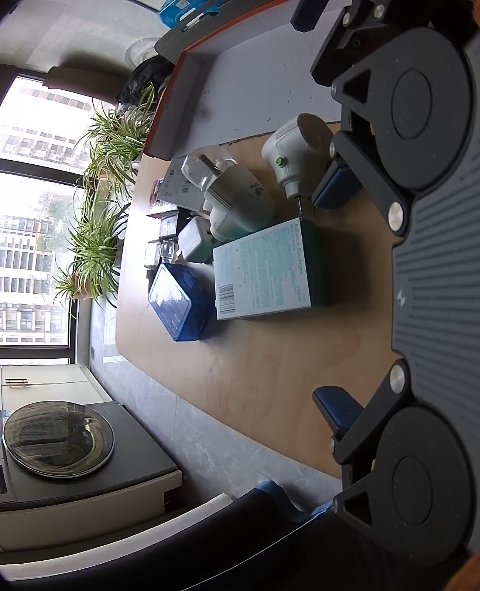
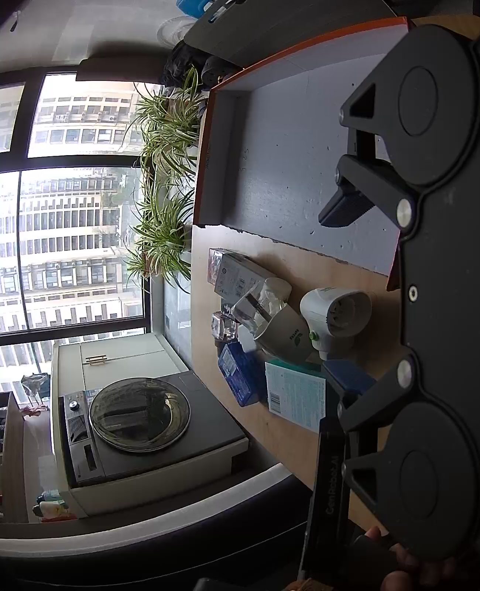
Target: Organize rigid objects
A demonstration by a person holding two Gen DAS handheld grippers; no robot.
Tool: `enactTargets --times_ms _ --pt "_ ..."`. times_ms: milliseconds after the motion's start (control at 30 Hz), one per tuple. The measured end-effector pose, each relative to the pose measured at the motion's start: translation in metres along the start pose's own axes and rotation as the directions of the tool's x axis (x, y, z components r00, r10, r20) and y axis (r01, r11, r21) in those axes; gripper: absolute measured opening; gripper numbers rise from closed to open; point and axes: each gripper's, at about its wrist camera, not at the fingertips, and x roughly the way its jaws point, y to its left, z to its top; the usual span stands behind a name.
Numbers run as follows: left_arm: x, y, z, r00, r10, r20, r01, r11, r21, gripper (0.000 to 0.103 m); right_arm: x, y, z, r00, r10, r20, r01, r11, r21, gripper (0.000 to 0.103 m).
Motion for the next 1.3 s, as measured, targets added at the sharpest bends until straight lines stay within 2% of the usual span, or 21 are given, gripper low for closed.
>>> enactTargets --times_ms 1300 --pt "0.016 0.004 0.004 1.000 0.004 -0.031 -0.005 0.999 -0.031 0.103 0.009 0.000 -0.005 0.999 0.013 -0.031 -0.013 1.000 0.002 0.093"
